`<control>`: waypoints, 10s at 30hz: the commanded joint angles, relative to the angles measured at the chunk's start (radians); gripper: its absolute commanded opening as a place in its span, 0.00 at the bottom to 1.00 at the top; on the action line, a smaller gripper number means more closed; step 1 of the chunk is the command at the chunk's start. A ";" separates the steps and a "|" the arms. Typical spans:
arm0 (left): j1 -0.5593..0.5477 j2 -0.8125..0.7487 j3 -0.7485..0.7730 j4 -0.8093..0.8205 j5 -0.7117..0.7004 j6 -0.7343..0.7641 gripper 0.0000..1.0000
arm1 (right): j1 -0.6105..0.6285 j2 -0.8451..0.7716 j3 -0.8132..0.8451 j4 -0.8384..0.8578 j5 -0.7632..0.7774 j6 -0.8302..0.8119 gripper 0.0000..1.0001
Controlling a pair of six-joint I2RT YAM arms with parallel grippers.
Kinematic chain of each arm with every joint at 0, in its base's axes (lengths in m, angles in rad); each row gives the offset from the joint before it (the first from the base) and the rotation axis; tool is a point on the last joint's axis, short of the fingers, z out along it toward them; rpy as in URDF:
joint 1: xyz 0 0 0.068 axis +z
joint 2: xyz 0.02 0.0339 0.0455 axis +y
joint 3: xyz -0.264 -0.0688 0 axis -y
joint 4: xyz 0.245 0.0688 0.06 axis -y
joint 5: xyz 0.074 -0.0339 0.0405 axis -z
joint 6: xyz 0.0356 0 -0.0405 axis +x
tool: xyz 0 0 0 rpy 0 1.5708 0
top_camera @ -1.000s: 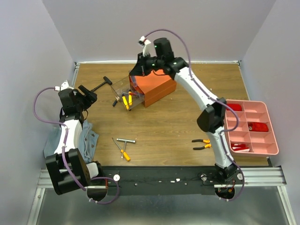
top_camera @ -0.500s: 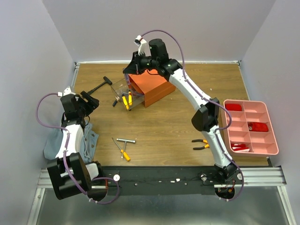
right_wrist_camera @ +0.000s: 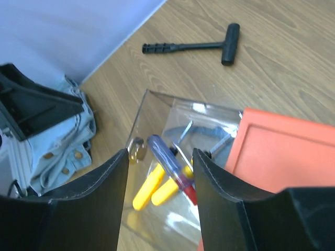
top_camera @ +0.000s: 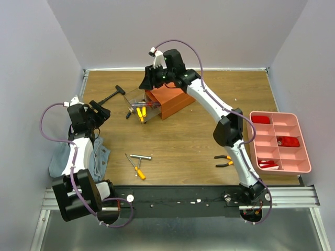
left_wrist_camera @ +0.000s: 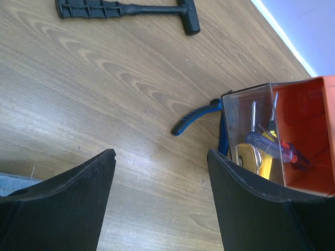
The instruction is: Sort the tools into containers
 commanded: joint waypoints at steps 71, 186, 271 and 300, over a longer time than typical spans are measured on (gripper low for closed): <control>-0.040 -0.101 0.239 -0.331 -0.016 0.236 0.79 | 0.173 -0.429 -0.508 0.120 0.438 -0.331 0.01; -0.465 0.412 0.710 -0.245 -0.004 0.053 0.00 | -0.359 -0.921 -1.195 0.069 0.234 -0.293 0.76; -0.251 0.245 0.230 -0.037 0.378 0.271 0.00 | -0.278 -0.280 -0.696 0.059 0.168 -0.363 0.01; -0.384 0.664 0.508 0.239 0.458 -0.019 0.00 | -0.213 -0.266 -0.764 0.051 0.212 -0.406 0.01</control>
